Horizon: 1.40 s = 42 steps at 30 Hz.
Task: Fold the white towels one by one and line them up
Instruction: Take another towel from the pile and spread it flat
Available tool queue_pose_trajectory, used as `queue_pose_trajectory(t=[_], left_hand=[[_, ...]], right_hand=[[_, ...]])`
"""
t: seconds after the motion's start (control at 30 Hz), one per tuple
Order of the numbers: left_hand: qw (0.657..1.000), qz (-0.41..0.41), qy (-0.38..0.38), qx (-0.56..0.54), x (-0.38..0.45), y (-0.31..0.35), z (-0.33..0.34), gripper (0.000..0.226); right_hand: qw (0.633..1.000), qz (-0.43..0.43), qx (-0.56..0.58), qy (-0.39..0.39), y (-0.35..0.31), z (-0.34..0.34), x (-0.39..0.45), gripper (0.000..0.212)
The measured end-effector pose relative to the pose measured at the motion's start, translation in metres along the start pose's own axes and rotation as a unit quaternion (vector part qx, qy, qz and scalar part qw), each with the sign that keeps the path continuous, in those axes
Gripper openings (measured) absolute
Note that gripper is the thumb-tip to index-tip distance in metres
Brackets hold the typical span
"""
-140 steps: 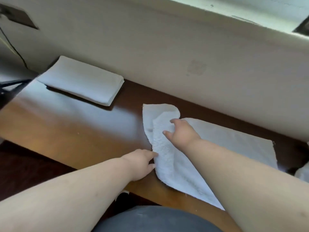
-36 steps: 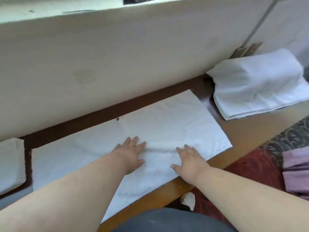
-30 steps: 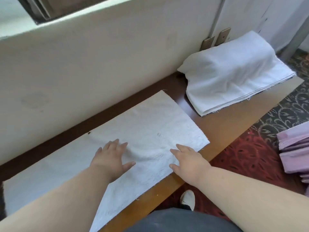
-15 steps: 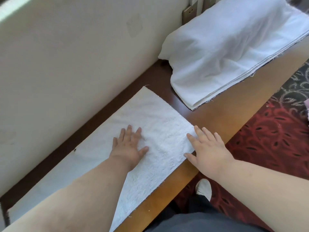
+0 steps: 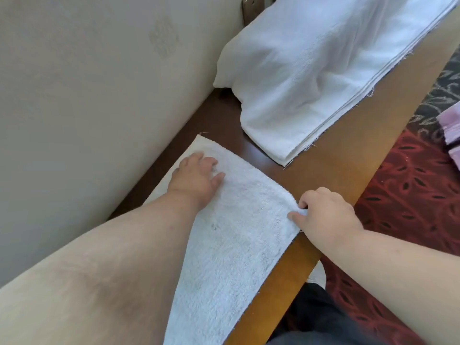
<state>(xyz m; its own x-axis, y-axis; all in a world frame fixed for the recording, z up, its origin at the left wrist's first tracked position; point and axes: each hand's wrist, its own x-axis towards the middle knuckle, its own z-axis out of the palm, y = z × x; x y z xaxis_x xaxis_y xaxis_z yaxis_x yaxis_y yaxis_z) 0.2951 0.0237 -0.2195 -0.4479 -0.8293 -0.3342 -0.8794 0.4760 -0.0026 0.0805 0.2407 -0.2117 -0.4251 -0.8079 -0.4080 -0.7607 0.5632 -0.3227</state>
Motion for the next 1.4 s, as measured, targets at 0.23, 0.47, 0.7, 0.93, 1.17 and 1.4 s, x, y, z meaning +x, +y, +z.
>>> queue_pose_trajectory(t=[0.23,0.47,0.7,0.93,1.17,1.4], left_hand=[[0.998,-0.021,0.006,-0.059,0.076,-0.01,-0.037,0.049],[0.997,0.003,0.037,-0.07,0.067,-0.017,-0.055,0.019],[0.974,-0.066,0.137,-0.167,0.007,-0.039,-0.072,0.02],[0.909,-0.185,0.165,-0.334,-0.079,-0.059,-0.09,0.014],[0.819,-0.259,0.198,-0.473,-0.169,-0.114,-0.111,0.024],[0.757,-0.252,0.229,-0.558,-0.259,-0.197,-0.099,0.003]], right_hand=[[0.989,0.015,0.147,0.023,0.004,0.004,0.005,0.026],[0.984,0.008,0.173,-0.04,-0.003,0.0,0.004,0.01],[0.976,-0.159,0.15,-0.014,-0.037,-0.028,-0.029,0.007],[0.941,-0.314,0.105,-0.075,-0.07,-0.042,-0.075,0.012],[0.876,-0.464,0.033,-0.124,-0.114,-0.037,-0.135,0.01],[0.846,-0.515,0.007,-0.141,-0.193,0.007,-0.21,0.019]])
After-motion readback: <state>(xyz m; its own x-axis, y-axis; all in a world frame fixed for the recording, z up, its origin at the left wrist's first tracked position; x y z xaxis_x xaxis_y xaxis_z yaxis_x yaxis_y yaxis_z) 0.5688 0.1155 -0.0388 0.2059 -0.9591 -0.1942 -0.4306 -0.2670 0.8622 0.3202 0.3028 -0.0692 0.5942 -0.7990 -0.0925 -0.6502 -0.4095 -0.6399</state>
